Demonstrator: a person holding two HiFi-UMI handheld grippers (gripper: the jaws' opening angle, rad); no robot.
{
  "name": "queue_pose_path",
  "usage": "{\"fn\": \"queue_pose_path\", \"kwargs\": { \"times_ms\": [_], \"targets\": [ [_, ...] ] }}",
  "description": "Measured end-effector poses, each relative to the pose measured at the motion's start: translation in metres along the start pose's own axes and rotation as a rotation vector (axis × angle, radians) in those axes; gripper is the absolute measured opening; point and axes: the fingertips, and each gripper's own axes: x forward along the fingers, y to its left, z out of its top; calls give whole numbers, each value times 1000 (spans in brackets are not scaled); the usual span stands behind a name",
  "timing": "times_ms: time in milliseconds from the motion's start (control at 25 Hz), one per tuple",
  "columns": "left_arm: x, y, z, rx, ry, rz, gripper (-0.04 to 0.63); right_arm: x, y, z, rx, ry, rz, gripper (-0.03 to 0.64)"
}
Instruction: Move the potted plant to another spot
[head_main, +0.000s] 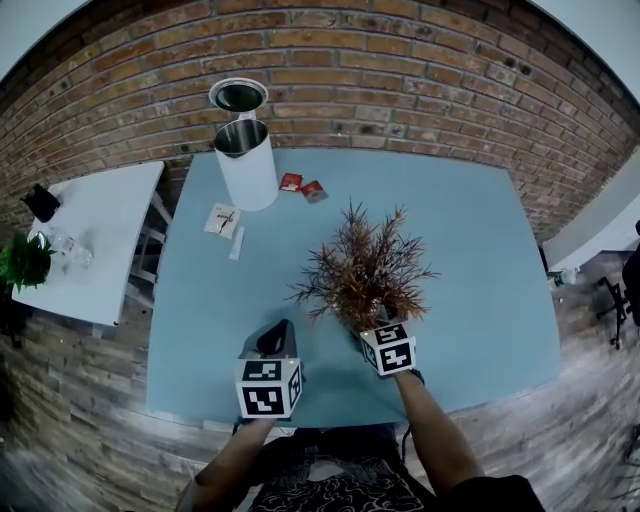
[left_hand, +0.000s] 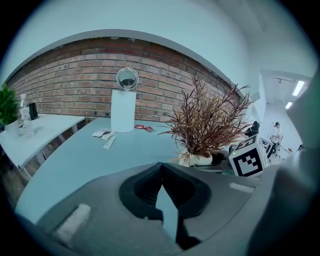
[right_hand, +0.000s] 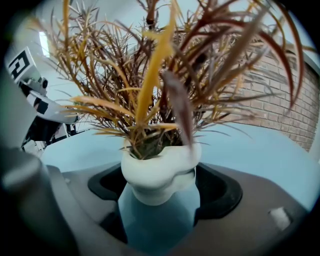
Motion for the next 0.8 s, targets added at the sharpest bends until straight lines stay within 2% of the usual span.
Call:
{"fn": "queue_pose_path", "kwargs": {
  "times_ms": [520, 800],
  "targets": [
    [-28, 37, -11, -2, -6, 17, -6, 12, 48, 9, 4, -2, 2, 425],
    [-46, 63, -23, -32, -5, 44, -6, 25, 82, 16, -8, -1, 24, 425]
  ]
}}
